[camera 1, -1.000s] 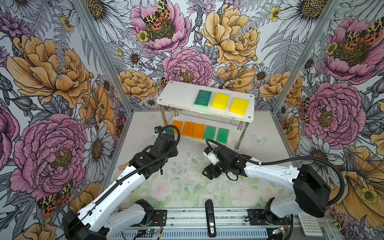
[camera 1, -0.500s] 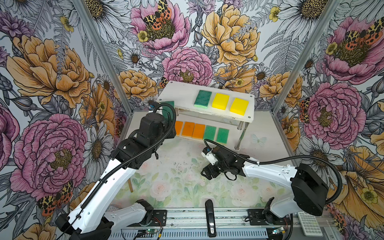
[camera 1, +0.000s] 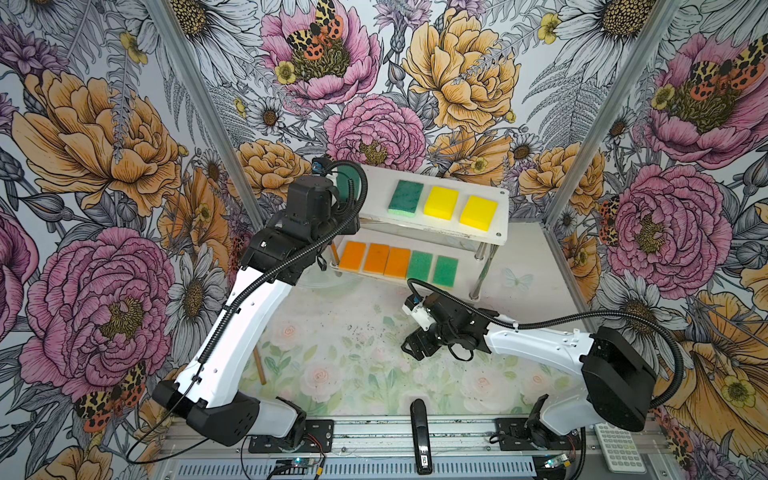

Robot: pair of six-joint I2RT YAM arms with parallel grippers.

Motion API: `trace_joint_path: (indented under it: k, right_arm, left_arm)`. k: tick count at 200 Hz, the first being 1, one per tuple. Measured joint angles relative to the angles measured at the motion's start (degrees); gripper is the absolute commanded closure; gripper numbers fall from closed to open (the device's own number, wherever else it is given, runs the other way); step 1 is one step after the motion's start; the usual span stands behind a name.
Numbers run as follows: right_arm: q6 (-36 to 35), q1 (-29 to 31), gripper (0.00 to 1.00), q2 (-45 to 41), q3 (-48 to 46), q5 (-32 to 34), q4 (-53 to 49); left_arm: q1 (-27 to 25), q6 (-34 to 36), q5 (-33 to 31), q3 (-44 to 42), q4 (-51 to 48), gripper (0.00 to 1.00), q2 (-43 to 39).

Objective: Place and organize the cleaning sponges onto the shelf
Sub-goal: 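Carry the second green sponge with the left gripper above the shelf top, then lower the sponge beside the first green sponge and open the left gripper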

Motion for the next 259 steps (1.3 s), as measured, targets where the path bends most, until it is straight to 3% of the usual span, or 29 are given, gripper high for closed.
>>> trace_joint_path:
  k: [105,198,259]
  right_arm:
    - [0.39,0.22,0.16,-1.75,-0.5,0.24,0.02]
    - [0.39,0.22,0.16,-3.48,-1.97,1.29,0.0]
    - [0.39,0.22,0.16,-3.48,-1.97,1.29,-0.02]
  left_arm:
    - [2.99,1.05,9.35,15.43,-3.06,0.4,16.15]
    - [2.99,2.71,8.48,23.74,-8.76,0.39,25.4]
    - [2.99,4.0,6.34,24.48,-10.1,0.3,26.45]
